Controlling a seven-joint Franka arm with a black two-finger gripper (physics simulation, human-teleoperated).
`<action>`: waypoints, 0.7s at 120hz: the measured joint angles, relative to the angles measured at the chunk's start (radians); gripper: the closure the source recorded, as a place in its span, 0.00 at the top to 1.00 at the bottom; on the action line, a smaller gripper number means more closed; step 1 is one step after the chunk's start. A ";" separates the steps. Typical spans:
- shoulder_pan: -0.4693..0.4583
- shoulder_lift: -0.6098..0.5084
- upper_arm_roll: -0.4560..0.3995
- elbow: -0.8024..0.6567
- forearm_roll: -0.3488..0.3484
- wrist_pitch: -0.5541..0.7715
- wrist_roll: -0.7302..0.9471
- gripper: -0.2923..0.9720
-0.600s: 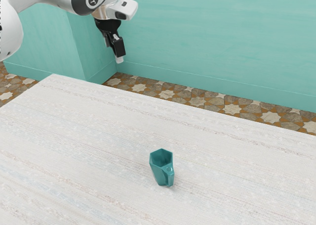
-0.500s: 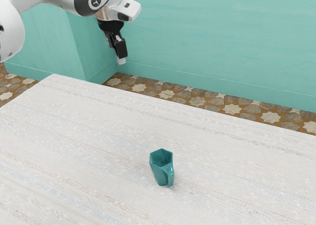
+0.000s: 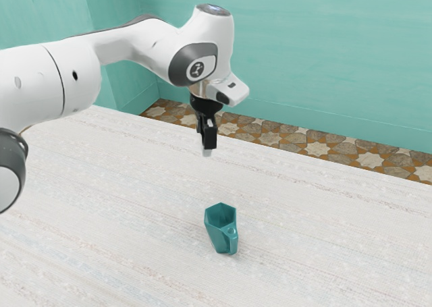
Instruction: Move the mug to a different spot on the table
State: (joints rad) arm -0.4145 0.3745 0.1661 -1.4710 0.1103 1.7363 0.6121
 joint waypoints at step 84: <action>0.112 0.121 -0.401 -0.107 0.076 -0.040 0.520 0.77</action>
State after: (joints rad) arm -0.3027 0.4953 -0.2349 -1.5779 0.1860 1.6964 1.1322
